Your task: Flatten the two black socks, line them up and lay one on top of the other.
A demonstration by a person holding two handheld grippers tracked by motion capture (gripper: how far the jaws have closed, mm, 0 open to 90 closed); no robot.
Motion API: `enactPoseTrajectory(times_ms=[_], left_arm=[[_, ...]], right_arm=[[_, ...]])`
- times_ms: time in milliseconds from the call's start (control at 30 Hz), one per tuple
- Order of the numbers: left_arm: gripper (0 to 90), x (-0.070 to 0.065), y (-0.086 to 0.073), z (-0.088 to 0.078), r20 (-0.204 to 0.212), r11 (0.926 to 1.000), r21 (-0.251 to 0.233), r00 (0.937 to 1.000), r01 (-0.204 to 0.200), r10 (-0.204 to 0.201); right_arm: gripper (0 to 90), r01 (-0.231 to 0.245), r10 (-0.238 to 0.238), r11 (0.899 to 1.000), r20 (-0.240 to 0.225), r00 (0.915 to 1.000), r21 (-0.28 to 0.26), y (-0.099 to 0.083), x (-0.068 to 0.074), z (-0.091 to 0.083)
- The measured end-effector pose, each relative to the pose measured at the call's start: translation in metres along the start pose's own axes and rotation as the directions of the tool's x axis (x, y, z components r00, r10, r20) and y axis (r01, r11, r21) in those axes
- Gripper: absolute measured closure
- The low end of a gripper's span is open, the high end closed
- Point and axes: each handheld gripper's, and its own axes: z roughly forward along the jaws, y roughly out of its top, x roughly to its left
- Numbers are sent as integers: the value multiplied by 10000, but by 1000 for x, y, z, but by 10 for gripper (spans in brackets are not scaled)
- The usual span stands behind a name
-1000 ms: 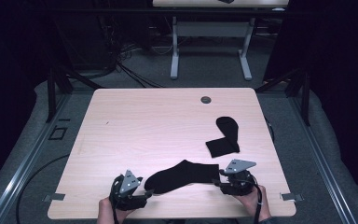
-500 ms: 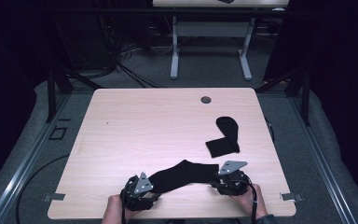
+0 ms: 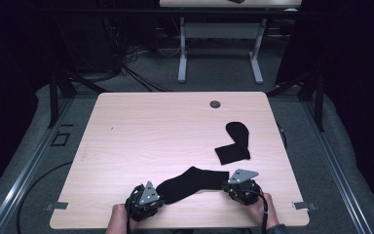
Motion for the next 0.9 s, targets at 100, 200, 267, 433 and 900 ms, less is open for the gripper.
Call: enactPoseTrajectory(times_ms=[100,200,267,433,900], left_arm=[[851,-1,0,0,-154,9999,-13,9998,-146,146],[869,1,1,1,-223,9999,35,9997,-135,136],[874,2,2,0,-240,10000,-58,9997,-70,68],[884,4,6,-7,-342,9994,-332,9994,-26,14],[888,7,9,-29,-241,9951,-948,9993,275,-299]], right_arm=[[840,-116,117,9996,39,9999,-251,-2,0,0],[840,-45,46,9996,60,10000,-281,-1,0,-2],[841,3,-2,9995,50,10000,-301,1,0,-4],[843,-57,60,9974,42,10000,-721,7,0,-15],[850,-187,186,9918,-16,9998,-1263,17,3,-39]])
